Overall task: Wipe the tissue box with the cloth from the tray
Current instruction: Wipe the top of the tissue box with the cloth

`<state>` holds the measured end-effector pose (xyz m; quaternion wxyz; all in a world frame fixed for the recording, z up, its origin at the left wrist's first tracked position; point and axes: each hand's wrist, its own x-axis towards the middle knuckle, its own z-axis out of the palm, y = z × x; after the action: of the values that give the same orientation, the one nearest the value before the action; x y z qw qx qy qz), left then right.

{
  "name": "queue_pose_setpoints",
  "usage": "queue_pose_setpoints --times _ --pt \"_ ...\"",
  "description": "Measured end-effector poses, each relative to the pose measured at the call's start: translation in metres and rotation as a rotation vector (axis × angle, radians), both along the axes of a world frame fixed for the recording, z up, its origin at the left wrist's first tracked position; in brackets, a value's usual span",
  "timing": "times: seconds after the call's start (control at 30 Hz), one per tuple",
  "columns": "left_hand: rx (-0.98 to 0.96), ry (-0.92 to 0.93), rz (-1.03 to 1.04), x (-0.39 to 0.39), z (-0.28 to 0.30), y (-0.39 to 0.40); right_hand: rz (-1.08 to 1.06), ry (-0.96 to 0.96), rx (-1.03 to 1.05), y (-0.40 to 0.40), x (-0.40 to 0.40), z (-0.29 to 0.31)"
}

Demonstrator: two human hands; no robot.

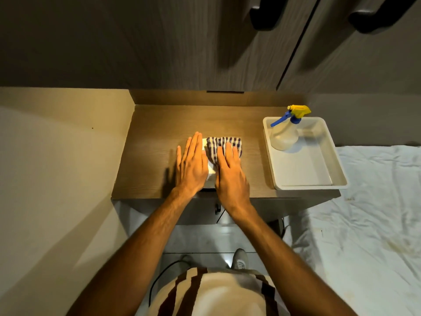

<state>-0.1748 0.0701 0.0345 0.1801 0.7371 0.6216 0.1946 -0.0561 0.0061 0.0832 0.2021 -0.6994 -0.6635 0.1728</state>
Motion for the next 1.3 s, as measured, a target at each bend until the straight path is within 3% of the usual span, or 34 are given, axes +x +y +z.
queue_pose_setpoints --times 0.1,0.23,0.33,0.47,0.57,0.73,0.9,1.1,1.3 --pt "-0.003 -0.056 0.025 0.000 0.002 0.000 0.088 -0.070 0.008 -0.010 -0.004 0.000" --pt "-0.009 0.021 -0.011 -0.001 0.003 0.000 0.206 -0.137 -0.008 0.041 0.010 0.014" --pt "-0.015 0.050 0.009 0.001 0.005 0.000 0.126 -0.032 -0.028 0.052 0.018 0.017" --pt "-0.020 0.092 0.017 0.000 0.004 -0.001 0.011 0.019 -0.006 0.005 0.006 0.002" --pt "-0.009 0.008 0.036 0.001 0.006 -0.002 0.047 -0.029 0.006 -0.016 -0.001 -0.002" --pt "-0.013 0.050 -0.001 0.000 0.003 -0.001 0.172 -0.074 -0.017 0.044 0.007 0.012" --pt "-0.004 0.057 0.021 0.001 0.001 -0.001 -0.006 0.140 0.013 0.034 0.010 0.003" --pt "0.002 -0.030 0.049 0.002 -0.002 0.001 0.060 -0.082 0.107 0.003 -0.006 -0.014" --pt "0.003 0.031 0.052 0.003 -0.002 -0.001 -0.001 0.064 0.046 0.043 0.009 -0.001"
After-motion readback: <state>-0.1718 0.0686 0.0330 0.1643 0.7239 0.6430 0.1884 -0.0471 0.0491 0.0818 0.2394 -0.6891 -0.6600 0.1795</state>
